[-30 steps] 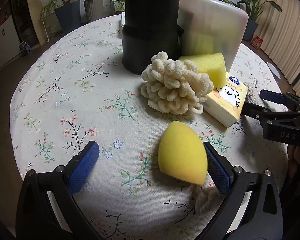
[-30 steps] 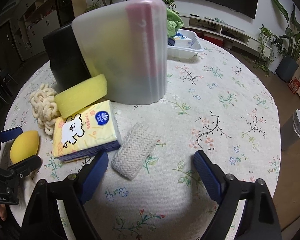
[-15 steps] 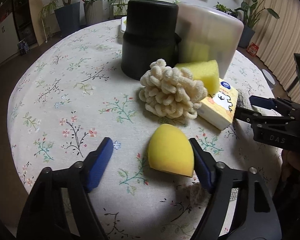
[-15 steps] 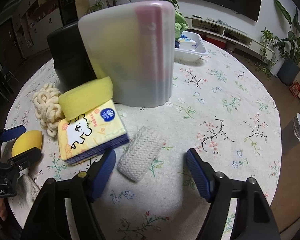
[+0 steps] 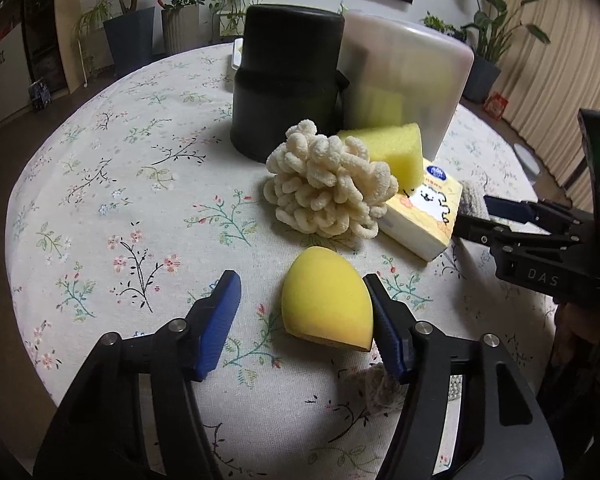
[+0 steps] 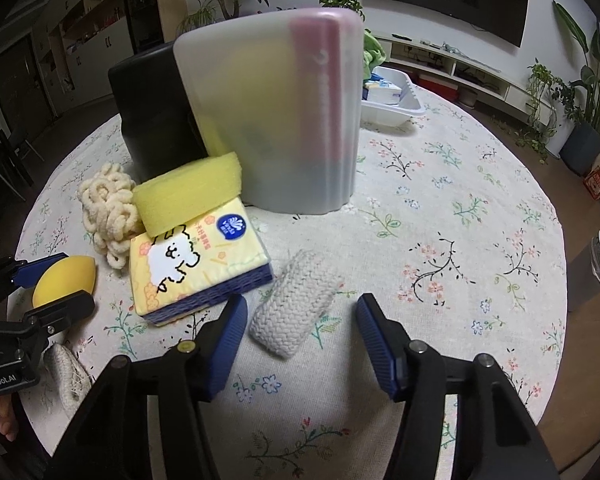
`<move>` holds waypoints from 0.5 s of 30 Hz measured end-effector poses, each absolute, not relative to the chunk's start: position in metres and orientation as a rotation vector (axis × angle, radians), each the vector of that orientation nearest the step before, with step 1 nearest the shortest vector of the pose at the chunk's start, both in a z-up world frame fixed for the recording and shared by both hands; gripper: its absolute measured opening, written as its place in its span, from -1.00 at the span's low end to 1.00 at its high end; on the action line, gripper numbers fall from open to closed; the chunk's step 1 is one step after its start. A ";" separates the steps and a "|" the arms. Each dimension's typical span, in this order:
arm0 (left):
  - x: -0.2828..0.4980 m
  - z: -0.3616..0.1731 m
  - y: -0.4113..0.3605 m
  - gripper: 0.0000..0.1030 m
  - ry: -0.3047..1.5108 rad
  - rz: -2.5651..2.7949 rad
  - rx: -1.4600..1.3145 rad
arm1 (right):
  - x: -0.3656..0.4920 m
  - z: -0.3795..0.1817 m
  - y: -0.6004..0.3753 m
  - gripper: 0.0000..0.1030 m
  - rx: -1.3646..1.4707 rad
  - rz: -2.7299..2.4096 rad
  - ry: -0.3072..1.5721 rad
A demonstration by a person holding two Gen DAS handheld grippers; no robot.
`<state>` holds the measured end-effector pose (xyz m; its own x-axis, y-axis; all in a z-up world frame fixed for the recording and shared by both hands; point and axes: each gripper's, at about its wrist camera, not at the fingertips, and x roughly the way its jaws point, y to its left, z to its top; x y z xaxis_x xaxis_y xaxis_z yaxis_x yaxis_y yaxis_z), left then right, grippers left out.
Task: Organize soft objects
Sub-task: 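Grasp the yellow teardrop sponge with the left tool while the right tool grasps the knitted white scrubber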
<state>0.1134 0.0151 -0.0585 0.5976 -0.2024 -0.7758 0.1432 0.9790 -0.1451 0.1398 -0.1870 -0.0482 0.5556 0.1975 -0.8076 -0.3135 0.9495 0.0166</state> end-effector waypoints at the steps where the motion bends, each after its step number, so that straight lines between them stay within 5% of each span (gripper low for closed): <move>1: 0.112 -0.059 0.017 0.19 0.898 -0.204 -0.081 | 0.140 -0.048 -0.187 0.18 -0.129 0.303 0.935; 4: 0.110 -0.059 0.017 0.18 0.892 -0.211 -0.076 | 0.139 -0.047 -0.189 0.01 -0.127 0.297 0.924; 6: 0.112 -0.058 0.015 0.14 0.911 -0.209 -0.069 | 0.139 -0.046 -0.190 -0.40 -0.127 0.290 0.915; 10: 0.111 -0.057 0.014 -0.31 0.904 -0.247 -0.092 | 0.139 -0.046 -0.190 -0.46 -0.136 0.291 0.907; 15: 0.105 -0.056 0.008 -0.32 0.891 -0.227 -0.079 | 0.137 -0.046 -0.191 -0.48 -0.131 0.293 0.897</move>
